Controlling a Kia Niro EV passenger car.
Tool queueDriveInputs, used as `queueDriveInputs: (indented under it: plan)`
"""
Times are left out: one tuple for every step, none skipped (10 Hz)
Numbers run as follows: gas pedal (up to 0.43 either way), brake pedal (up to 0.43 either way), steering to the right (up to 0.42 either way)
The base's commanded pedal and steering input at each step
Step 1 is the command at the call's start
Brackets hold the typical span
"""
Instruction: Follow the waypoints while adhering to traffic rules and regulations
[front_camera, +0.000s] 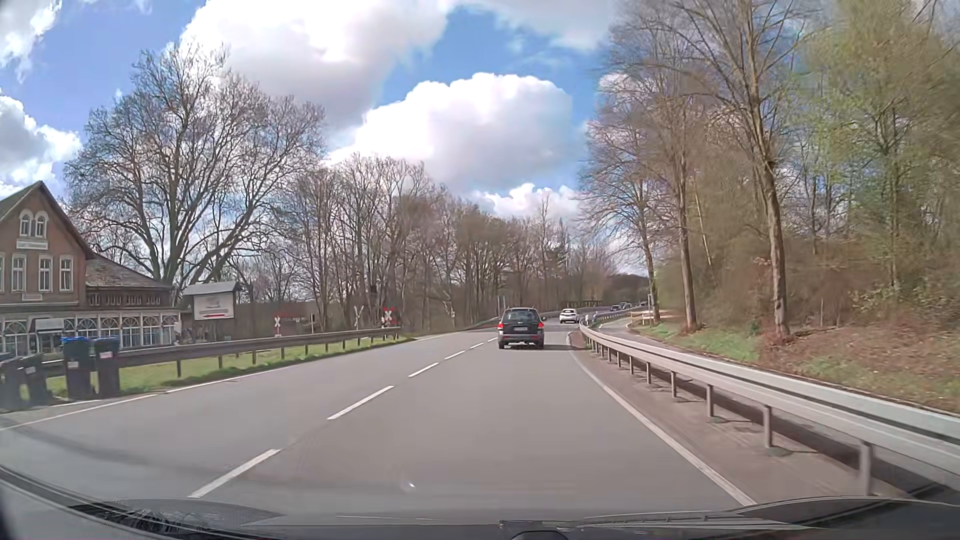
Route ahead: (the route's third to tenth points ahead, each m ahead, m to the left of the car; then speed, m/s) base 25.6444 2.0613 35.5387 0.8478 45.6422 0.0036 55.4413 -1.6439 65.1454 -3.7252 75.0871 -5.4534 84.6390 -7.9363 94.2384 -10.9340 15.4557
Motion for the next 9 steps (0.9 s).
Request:
queueDriveInputs:
  plan:
    - [0.177, 0.0, 0.013]
    - [0.177, 0.0, 0.013]
    - [0.177, 0.0, 0.014]
    - [0.177, 0.0, 0.014]
    - [0.177, 0.0, 0.014]
    - [0.177, 0.0, 0.014]
    - [0.177, 0.0, 0.015]
    - [0.177, 0.0, 0.016]
    - [0.177, 0.0, 0.016]
